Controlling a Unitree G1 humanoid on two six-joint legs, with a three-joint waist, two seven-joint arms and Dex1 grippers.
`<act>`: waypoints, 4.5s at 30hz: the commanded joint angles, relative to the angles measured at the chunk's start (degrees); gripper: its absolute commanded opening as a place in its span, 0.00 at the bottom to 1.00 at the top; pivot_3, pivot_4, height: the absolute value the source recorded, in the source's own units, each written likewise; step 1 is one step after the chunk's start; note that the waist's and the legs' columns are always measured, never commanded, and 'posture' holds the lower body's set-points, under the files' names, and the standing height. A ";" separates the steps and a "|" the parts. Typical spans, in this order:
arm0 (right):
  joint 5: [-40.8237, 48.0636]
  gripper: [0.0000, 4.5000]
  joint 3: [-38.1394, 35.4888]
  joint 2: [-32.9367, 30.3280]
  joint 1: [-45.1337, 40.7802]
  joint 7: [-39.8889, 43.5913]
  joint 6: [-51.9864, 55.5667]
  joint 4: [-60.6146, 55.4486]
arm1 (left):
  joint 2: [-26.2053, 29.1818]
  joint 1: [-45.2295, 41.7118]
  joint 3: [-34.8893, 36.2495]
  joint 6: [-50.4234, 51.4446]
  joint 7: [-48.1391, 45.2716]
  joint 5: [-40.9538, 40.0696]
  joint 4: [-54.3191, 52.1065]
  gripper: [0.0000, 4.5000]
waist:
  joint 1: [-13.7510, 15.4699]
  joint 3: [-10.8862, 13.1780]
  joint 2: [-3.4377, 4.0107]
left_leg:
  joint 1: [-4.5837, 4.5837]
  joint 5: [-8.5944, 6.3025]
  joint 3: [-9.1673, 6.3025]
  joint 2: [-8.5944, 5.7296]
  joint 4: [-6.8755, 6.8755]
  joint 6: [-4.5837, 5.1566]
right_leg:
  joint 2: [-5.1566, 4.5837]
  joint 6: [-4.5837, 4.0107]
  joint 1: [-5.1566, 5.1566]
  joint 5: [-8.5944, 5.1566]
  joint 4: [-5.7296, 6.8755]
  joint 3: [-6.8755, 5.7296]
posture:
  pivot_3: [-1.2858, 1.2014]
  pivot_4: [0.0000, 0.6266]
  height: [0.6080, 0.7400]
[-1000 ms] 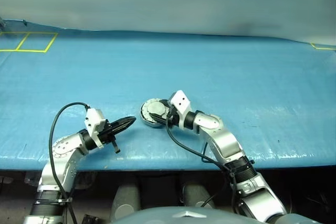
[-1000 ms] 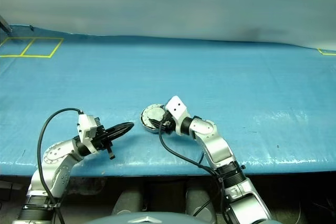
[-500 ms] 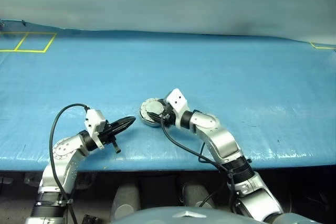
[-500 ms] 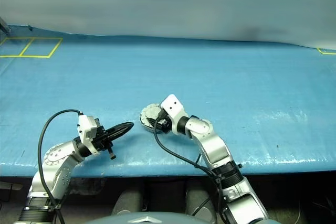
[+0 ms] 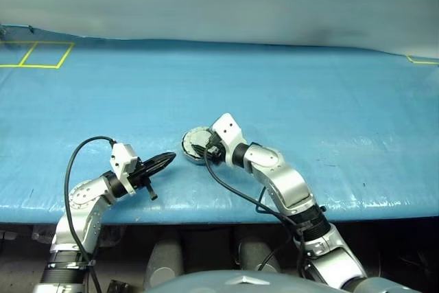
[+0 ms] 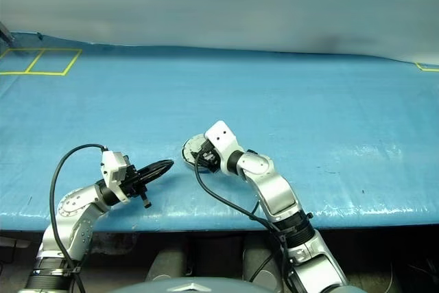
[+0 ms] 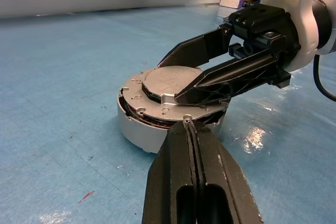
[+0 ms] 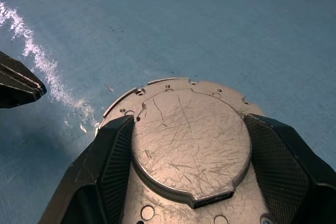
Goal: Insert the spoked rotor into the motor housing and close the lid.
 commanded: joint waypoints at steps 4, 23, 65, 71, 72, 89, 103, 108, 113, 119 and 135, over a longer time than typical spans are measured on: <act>0.30 0.67 -0.56 0.75 -1.77 -1.21 0.98 -2.25 | -0.34 -0.55 -0.11 -1.36 0.14 0.34 -0.03 0.00 | -0.01 0.00 0.00 | 0.00 0.00 0.01 0.00 -0.05 0.00 | 0.00 -0.02 -0.03 -0.01 0.00 0.00 | 0.52 0.24 1.00; 5.33 0.67 -3.65 4.48 -1.83 -2.23 5.96 -3.07 | -0.58 0.00 0.16 -2.15 0.67 1.11 0.87 0.00 | -0.20 0.00 -0.01 | -0.01 0.00 0.04 0.02 -0.16 0.00 | 0.02 -0.08 -0.10 -0.06 0.02 0.00 | 0.52 0.24 1.00; -4.87 0.67 5.65 2.60 -1.12 -7.52 1.23 6.50 | -0.61 0.60 0.51 -2.88 2.59 1.62 1.98 0.00 | -1.50 -0.08 -0.07 | 0.29 0.01 -0.02 0.03 -0.14 -0.01 | 0.02 -0.10 0.04 -0.06 0.08 -0.01 | 0.52 0.24 1.00; -2.04 0.67 4.37 4.18 -0.44 -5.97 3.36 5.67 | -0.61 0.67 0.46 -2.94 2.74 1.81 2.07 0.00 | -1.53 -0.10 -0.09 | 0.37 0.01 -0.03 0.03 -0.15 -0.01 | 0.01 -0.10 -0.12 -0.06 0.07 -0.01 | 0.52 0.24 1.00; -1.82 0.67 4.14 4.45 -0.42 -5.96 3.71 5.74 | -0.62 0.66 0.46 -2.99 2.77 1.87 2.10 0.00 | -1.54 -0.10 -0.09 | 0.37 0.01 -0.02 0.03 -0.16 -0.01 | 0.01 -0.11 -0.13 -0.06 0.08 -0.01 | 0.52 0.24 1.00; -7.40 0.67 8.11 4.05 -0.27 -7.88 1.91 11.68 | -0.75 1.38 0.51 -3.39 4.13 2.00 1.91 0.00 | -2.27 -0.21 -0.14 | 0.84 -0.03 -0.02 0.07 -0.33 -0.08 | -0.04 -0.20 0.10 -0.08 0.05 -0.01 | 0.52 0.24 1.00; -2.29 0.67 3.24 8.27 0.44 -7.31 5.41 11.23 | -0.87 1.48 0.54 -3.51 4.52 2.27 1.90 0.00 | -2.47 -0.25 -0.17 | 1.04 -0.24 -0.10 0.06 -0.64 -0.43 | -0.14 -0.25 0.12 -0.10 -0.07 -0.07 | 0.52 0.24 1.00; -3.53 0.67 3.93 8.12 0.18 -8.09 4.92 11.89 | -0.90 1.54 0.56 -3.59 4.76 2.30 1.89 0.00 | -2.47 -0.33 -0.28 | 1.05 -0.07 -0.04 0.04 -0.96 -0.14 | -0.13 -0.34 0.04 -0.16 -0.18 -0.09 | 0.52 0.24 1.00; -4.90 0.67 5.52 6.94 -0.06 -7.88 3.95 12.78 | -0.88 1.58 0.53 -3.63 5.03 2.29 1.90 0.00 | -2.52 -0.37 -0.29 | 1.11 -0.06 -0.09 0.06 -1.22 -0.12 | -0.01 -0.42 0.03 -0.16 -0.32 -0.10 | 0.52 0.24 1.00; -5.42 0.67 7.42 4.20 0.51 -6.22 2.95 12.28 | -1.65 0.60 1.62 1.61 6.88 -0.94 0.63 0.00 | -2.52 -0.43 -0.25 | 1.11 -0.06 -0.11 0.07 -1.24 -0.13 | -0.03 -0.43 0.07 -0.16 -0.52 -0.12 | 0.52 0.24 1.00; -5.48 0.67 6.08 3.30 1.40 -7.05 2.55 10.36 | -1.05 -8.15 -2.39 4.67 5.21 2.03 6.41 0.00 | -2.22 -0.63 -0.35 | 1.14 -0.06 -0.18 0.02 -1.30 -0.13 | -0.07 -0.43 0.34 -0.15 -0.81 -0.25 | 0.52 0.24 1.00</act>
